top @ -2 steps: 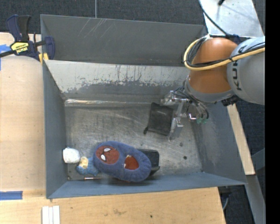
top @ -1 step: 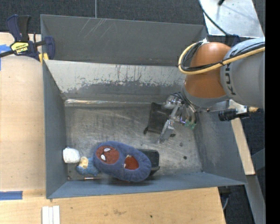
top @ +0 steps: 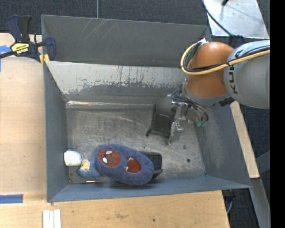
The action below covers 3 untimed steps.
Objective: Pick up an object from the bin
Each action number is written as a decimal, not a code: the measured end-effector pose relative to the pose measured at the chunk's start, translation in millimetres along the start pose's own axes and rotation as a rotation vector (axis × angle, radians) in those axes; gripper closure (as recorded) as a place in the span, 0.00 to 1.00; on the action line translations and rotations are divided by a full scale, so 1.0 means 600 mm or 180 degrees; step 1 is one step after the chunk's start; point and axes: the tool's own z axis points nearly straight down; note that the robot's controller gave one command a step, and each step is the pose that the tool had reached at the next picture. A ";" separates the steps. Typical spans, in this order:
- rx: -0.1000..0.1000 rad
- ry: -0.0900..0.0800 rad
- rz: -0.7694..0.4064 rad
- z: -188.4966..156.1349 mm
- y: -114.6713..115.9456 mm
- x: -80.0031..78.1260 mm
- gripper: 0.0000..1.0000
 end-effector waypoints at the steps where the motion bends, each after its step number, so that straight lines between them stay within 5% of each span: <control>1: -0.0001 0.0005 0.0003 -0.003 -0.002 -0.002 0.00; 2: 0.0001 -0.0048 0.0002 -0.011 -0.001 -0.010 1.00; 3: 0.0001 -0.0017 0.0000 -0.129 -0.002 -0.017 1.00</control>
Offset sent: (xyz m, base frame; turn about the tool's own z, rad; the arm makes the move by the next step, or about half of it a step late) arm 0.0000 0.0000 0.0000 0.0000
